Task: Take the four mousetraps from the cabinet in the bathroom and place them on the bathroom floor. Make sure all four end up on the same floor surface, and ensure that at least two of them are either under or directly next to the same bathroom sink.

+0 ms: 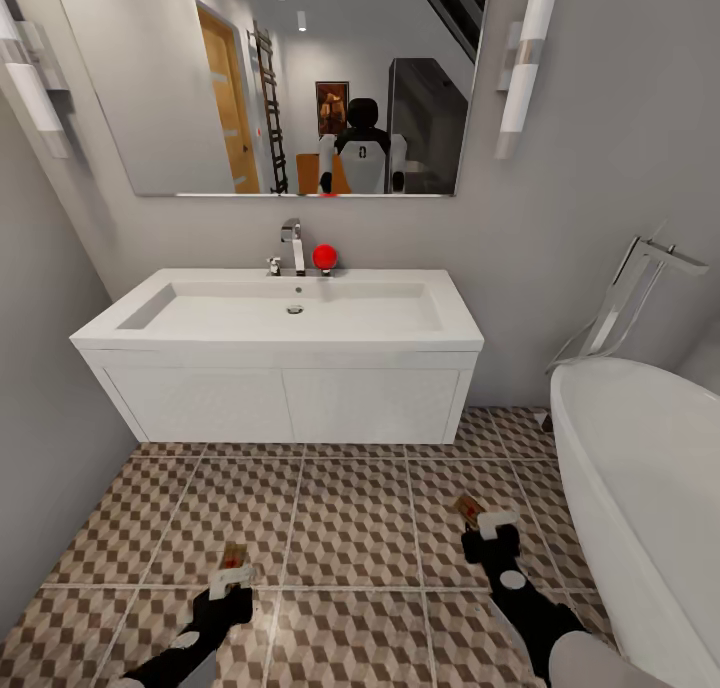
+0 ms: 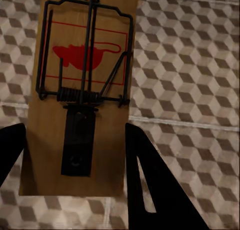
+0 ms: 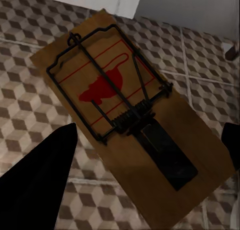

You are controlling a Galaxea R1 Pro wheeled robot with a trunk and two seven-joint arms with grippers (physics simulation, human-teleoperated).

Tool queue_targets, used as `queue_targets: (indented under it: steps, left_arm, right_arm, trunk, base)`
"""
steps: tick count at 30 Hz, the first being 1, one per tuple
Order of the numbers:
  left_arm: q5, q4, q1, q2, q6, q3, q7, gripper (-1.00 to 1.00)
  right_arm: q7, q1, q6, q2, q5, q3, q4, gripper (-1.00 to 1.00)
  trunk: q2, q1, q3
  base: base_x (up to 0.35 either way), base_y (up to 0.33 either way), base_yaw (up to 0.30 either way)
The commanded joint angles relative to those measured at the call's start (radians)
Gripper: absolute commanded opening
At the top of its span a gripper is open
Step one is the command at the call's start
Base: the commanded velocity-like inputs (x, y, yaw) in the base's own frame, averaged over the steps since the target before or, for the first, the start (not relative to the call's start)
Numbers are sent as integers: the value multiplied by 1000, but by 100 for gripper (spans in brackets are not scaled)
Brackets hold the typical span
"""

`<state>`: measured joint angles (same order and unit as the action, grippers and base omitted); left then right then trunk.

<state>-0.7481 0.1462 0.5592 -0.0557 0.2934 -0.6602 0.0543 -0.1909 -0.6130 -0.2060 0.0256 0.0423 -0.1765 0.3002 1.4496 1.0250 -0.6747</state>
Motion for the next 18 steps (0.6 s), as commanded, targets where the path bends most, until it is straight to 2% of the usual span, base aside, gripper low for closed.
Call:
queue_targets:
  steps: [1,2,4,6,8,9,12,13,15,18]
  left_arm:
    - [-5,37,23,1,-75,-4,8,-100]
    - [-5,81,72,2,-199,-1,9,-100]
    - [-6,113,144,4,-316,3,10,-100]
    - [-6,126,209,5,-365,20,11,-100]
    - [-5,131,242,2,-379,47,11,-100]
    - [-4,124,255,-3,-334,63,11,-100]
    - [-3,63,262,-20,-160,67,8,-100]
    - [-3,43,263,-23,-121,67,7,-100]
    - [-2,20,264,-26,-85,68,7,-100]
    - [-3,7,264,-26,-89,69,7,-100]
  right_arm:
    - [-7,-22,26,1,3,-6,11,-100]
    - [-6,-55,61,1,2,-5,21,-100]
    - [-6,-97,89,0,0,-6,29,-100]
    - [-6,-130,101,-1,-1,-6,32,-100]
    - [-5,-146,103,-10,0,-6,35,-100]
    - [2,-152,102,-16,1,-10,38,-100]
    - [11,-156,102,-19,3,-14,37,-100]
    - [12,-156,102,-19,3,-14,37,-100]
    - [14,-157,102,-19,3,-15,35,-100]
    - [14,-157,103,-19,2,-14,31,-100]
  trunk:
    - [0,0,-1]
    - [0,0,-1]
    - [0,0,-1]
    - [0,0,-1]
    - [0,0,-1]
    - [0,0,-1]
    - [0,0,-1]
    - [0,0,-1]
    - [0,0,-1]
    - [0,0,-1]
  base:
    - [0,0,0]
    - [0,0,0]
    - [0,0,0]
    - [0,0,0]
    - [0,0,0]
    - [0,0,0]
    - [0,0,0]
    - [0,0,0]
    - [0,0,0]
    - [0,0,0]
